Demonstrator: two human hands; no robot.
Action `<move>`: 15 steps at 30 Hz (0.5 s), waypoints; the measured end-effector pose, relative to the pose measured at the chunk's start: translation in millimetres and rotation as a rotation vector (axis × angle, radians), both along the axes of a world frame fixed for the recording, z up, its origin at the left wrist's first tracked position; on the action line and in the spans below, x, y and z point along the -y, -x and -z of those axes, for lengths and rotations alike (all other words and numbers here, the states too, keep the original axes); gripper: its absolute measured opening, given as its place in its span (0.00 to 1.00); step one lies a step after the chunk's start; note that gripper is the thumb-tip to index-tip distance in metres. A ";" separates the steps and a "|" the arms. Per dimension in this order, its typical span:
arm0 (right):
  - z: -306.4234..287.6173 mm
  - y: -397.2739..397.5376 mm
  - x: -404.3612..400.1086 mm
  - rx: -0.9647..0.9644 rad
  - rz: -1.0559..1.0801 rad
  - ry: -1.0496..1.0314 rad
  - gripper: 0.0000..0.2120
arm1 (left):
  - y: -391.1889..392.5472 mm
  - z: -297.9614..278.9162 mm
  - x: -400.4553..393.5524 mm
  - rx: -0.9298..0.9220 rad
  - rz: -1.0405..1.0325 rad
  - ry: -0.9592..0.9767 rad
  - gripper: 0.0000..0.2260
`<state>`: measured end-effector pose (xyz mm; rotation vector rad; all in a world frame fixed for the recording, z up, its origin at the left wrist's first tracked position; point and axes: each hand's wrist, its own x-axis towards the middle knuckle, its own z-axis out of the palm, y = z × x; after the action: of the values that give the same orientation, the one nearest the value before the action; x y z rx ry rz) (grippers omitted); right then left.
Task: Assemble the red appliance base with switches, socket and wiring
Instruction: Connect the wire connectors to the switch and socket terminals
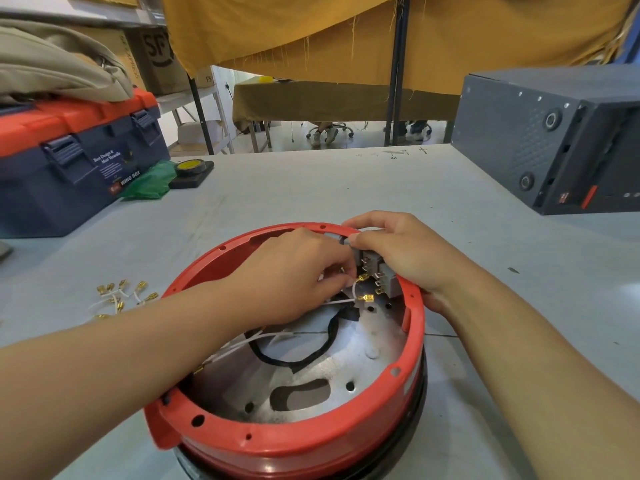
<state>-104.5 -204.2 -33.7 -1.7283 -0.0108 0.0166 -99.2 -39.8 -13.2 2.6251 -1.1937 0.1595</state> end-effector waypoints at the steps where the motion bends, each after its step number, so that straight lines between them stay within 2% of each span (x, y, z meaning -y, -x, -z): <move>1: -0.1 0.1 0.1 -0.004 -0.002 -0.003 0.08 | 0.1 0.1 0.0 0.004 -0.004 -0.006 0.05; 15: -0.8 1.0 -0.6 -0.018 -0.007 -0.023 0.10 | 1.6 3.4 3.7 0.071 0.010 -0.017 0.06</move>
<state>-105.4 -203.5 -32.9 -1.7054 -0.0037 0.0370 -100.8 -43.5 -16.6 2.6480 -1.2359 0.2434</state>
